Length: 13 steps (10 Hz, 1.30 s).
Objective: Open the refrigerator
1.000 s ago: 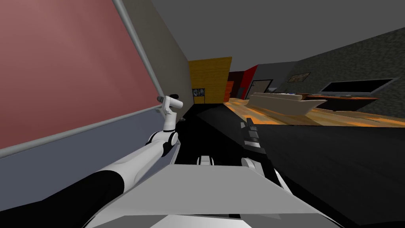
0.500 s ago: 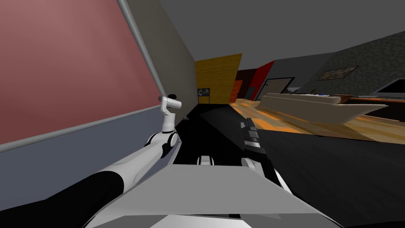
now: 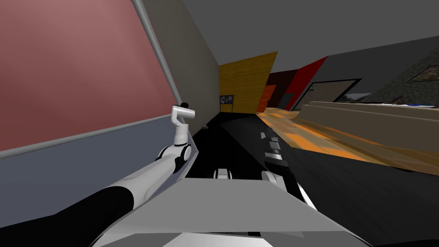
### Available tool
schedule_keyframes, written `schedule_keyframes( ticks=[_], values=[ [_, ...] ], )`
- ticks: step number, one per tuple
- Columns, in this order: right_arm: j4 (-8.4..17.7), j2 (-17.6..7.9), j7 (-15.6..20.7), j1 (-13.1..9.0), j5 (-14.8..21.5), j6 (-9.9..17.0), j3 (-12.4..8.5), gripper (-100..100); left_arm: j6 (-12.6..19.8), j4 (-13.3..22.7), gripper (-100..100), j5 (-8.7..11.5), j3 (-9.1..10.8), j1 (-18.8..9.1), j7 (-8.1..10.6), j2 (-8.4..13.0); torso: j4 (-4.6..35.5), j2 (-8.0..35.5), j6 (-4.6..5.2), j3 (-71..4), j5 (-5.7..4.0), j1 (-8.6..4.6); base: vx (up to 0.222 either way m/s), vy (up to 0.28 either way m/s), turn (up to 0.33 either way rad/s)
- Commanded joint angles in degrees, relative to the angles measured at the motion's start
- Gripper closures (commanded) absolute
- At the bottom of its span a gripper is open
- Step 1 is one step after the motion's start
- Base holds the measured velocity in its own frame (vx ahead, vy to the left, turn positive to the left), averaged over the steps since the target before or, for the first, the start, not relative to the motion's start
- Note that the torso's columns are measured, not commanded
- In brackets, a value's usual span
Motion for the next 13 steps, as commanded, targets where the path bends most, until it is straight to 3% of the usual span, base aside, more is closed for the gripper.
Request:
schedule_keyframes(
  ticks=[1,2,5,10,11,13],
  values=[
    [0.0,0.0,0.0,0.0,0.0,0.0,0.0,0,-0.5,-0.2,100,1.9,-0.72,-0.7,-1.01,-1.2,0.0,0.0,0.03,0.0,0.00,0.09,-0.167,0.011,-0.036],
    [0.0,0.0,0.0,0.0,0.0,0.0,0.0,0,-0.5,-0.2,100,1.9,-0.72,-0.7,-1.01,-1.2,-0.1,0.3,0.27,0.1,0.03,0.04,-0.253,-0.008,-0.099],
    [0.0,0.0,0.0,-0.1,0.0,0.0,0.0,0,-1.1,-0.5,100,4.5,-1.98,-1.8,-2.23,-3.0,0.0,0.1,-0.18,0.1,0.08,0.07,-0.272,-0.020,-0.076],
    [0.0,0.0,0.0,0.0,0.0,0.0,0.0,0,-2.3,-1.0,100,8.8,-4.08,-3.8,-4.28,-6.1,0.2,0.2,-0.07,0.1,-0.05,-0.10,-0.283,-0.036,-0.068],
    [0.0,0.0,0.0,-0.1,0.0,0.0,0.0,0,-2.0,-1.1,100,8.3,-3.61,-2.9,-4.03,-5.6,0.2,0.2,-0.03,0.2,-0.08,-0.12,-0.144,-0.017,-0.044],
    [0.0,0.0,0.0,0.0,0.0,0.0,0.0,0,-2.2,-1.2,100,10.2,-4.70,-3.2,-4.83,-7.1,0.1,0.0,-0.17,0.0,0.01,0.13,-0.184,0.015,-0.049]
  ],
)
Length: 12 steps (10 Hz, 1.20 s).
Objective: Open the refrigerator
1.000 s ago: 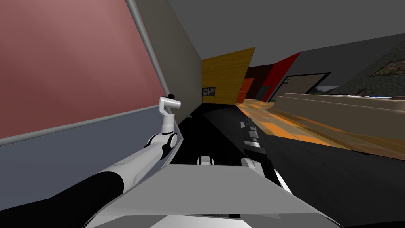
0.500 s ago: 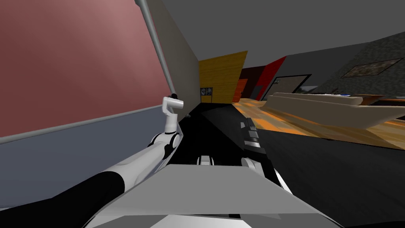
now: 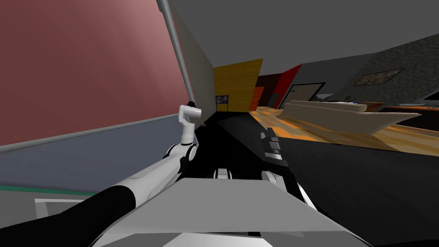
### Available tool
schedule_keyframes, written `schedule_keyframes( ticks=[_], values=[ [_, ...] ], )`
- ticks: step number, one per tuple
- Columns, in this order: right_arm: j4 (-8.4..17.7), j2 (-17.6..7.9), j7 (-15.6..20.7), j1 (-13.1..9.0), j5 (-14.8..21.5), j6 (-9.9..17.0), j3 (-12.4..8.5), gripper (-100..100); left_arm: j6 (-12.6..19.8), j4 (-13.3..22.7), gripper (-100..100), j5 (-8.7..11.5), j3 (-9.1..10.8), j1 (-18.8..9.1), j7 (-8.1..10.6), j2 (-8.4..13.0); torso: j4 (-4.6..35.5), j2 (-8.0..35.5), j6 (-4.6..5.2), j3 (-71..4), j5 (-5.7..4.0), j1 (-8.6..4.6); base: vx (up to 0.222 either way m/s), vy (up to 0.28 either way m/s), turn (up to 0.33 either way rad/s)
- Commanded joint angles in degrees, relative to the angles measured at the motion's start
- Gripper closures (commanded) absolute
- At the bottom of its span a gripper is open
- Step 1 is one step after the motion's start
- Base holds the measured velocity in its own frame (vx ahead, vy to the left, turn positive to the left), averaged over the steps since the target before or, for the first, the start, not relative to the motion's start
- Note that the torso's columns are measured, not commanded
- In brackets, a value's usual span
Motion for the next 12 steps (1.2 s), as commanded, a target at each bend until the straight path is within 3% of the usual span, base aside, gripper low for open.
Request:
schedule_keyframes(
  ticks=[1,2,9,10,12],
  values=[
    [0.0,0.0,0.0,0.0,0.0,0.0,0.0,0,-0.5,-0.8,100,2.0,-1.36,-0.6,-0.94,-1.6,-0.1,0.3,0.11,0.2,0.07,-0.03,-0.276,0.035,-0.090],
    [0.0,0.0,0.0,0.0,0.0,0.0,0.0,0,-0.5,-0.8,100,2.0,-1.36,-0.6,-0.94,-1.6,-0.1,0.3,0.10,0.2,0.08,-0.03,-0.223,0.020,-0.058],
    [0.0,0.0,0.0,0.0,0.0,0.0,0.0,0,-1.9,-2.0,100,7.6,-4.86,-2.4,-3.43,-5.9,0.1,0.3,0.05,0.2,-0.04,-0.17,-0.284,0.021,-0.058],
    [0.0,0.0,0.0,0.0,0.0,0.0,0.0,0,-1.6,-1.9,100,7.4,-4.25,-1.3,-3.30,-5.3,0.2,0.2,0.09,0.1,-0.05,-0.12,-0.111,0.017,-0.038],
    [0.0,0.0,0.0,0.0,0.0,0.0,0.0,0,-1.8,-2.1,100,9.5,-5.39,-1.5,-4.11,-6.7,0.0,0.1,0.00,0.1,0.06,0.02,-0.181,0.060,-0.042]
  ],
)
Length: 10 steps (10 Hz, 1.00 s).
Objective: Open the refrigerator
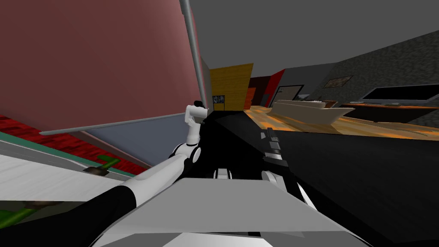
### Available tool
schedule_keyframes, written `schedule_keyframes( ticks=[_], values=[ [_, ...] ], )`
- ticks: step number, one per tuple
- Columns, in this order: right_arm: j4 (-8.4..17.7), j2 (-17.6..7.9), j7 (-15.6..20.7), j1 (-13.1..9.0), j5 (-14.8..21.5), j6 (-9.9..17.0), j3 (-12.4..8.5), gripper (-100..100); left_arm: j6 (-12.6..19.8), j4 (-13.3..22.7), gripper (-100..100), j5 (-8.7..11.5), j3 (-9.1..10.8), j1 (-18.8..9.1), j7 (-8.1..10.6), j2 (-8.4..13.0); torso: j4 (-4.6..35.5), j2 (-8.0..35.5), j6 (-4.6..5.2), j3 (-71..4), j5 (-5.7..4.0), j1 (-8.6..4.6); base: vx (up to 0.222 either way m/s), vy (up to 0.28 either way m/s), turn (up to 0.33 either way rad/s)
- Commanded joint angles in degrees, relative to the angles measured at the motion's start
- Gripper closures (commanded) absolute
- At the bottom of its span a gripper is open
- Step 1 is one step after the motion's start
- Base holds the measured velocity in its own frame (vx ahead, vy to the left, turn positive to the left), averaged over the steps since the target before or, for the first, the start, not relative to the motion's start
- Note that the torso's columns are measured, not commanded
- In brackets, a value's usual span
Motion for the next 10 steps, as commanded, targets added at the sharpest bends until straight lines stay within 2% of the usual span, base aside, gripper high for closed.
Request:
schedule_keyframes(
  ticks=[1,2,7,8,10],
  values=[
    [0.0,0.0,0.0,0.0,0.0,0.0,0.0,0,-0.5,-0.6,100,1.9,-1.55,-0.5,-0.79,-1.7,-0.1,0.2,0.09,0.1,0.06,0.08,-0.264,0.162,-0.097],
    [0.0,0.0,0.0,0.0,0.0,0.0,0.0,0,-0.5,-0.6,100,1.9,-1.55,-0.5,-0.79,-1.7,0.0,0.3,0.02,0.2,0.12,0.26,-0.215,0.080,-0.067],
    [0.0,0.0,0.0,0.0,0.0,0.0,0.0,0,-1.1,-1.5,100,5.4,-3.69,-1.3,-2.18,-4.0,0.1,0.2,-0.10,0.1,0.06,0.09,-0.232,0.056,-0.036],
    [0.0,0.0,0.0,0.0,0.0,0.0,0.0,0,1.4,-1.7,-100,5.2,-3.31,-2.5,-1.84,-3.1,0.2,0.4,0.00,0.3,0.05,0.10,-0.109,0.057,-0.034],
    [0.0,0.0,0.0,0.0,0.0,0.0,0.0,0,3.8,-2.4,-100,5.2,-3.52,-4.1,-1.64,-2.8,-0.4,-0.8,-0.03,-0.5,0.04,-0.07,0.064,0.017,-0.007]
  ],
)
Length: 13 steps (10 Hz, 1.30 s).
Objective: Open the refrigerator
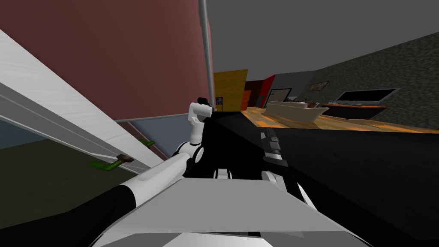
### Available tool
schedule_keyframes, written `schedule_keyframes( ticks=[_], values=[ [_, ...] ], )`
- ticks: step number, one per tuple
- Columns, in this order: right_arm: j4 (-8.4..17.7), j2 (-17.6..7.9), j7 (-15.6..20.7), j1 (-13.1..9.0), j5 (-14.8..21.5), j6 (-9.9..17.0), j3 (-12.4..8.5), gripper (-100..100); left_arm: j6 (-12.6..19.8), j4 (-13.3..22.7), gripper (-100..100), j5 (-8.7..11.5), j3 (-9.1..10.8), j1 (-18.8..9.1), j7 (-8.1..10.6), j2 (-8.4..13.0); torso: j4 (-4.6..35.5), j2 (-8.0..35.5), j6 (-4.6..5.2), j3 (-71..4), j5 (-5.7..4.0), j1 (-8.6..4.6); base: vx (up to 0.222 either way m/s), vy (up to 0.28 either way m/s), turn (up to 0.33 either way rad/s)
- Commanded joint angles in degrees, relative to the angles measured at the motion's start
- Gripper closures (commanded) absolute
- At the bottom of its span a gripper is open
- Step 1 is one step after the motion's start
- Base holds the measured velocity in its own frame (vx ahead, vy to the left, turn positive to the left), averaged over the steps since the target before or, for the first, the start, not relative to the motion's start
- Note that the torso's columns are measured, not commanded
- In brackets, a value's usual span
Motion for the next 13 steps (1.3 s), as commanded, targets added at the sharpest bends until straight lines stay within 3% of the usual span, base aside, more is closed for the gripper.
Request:
schedule_keyframes(
  ticks=[1,6,7,8,13],
  values=[
    [0.0,0.0,0.0,0.0,0.0,0.0,0.0,0,3.5,-1.1,-100,0.1,-0.18,-2.1,0.23,0.6,-0.1,-0.1,0.01,-0.1,0.02,0.03,0.069,0.003,-0.011],
    [0.0,0.0,0.0,0.0,0.0,0.0,0.0,0,9.5,-3.1,-100,0.1,-0.72,-6.0,0.73,1.4,0.2,0.7,0.00,0.4,0.08,0.21,0.036,0.014,-0.013],
    [0.0,0.0,0.0,0.0,0.0,0.0,0.0,0,8.3,-2.7,-100,0.1,-0.60,-5.3,0.64,1.4,0.1,0.6,0.01,0.4,0.07,0.18,0.009,0.009,-0.003],
    [0.0,0.0,0.0,0.0,0.0,0.0,0.0,0,8.6,-2.7,0,0.1,-0.62,-5.4,0.69,1.4,0.1,0.5,0.00,0.3,0.06,0.15,0.000,0.000,0.000],
    [0.0,0.0,0.0,0.0,0.0,0.0,0.0,0,8.5,-2.7,0,0.1,-0.62,-5.4,0.69,1.4,0.1,0.5,0.01,0.3,0.07,0.18,0.000,0.000,0.000]
  ],
)
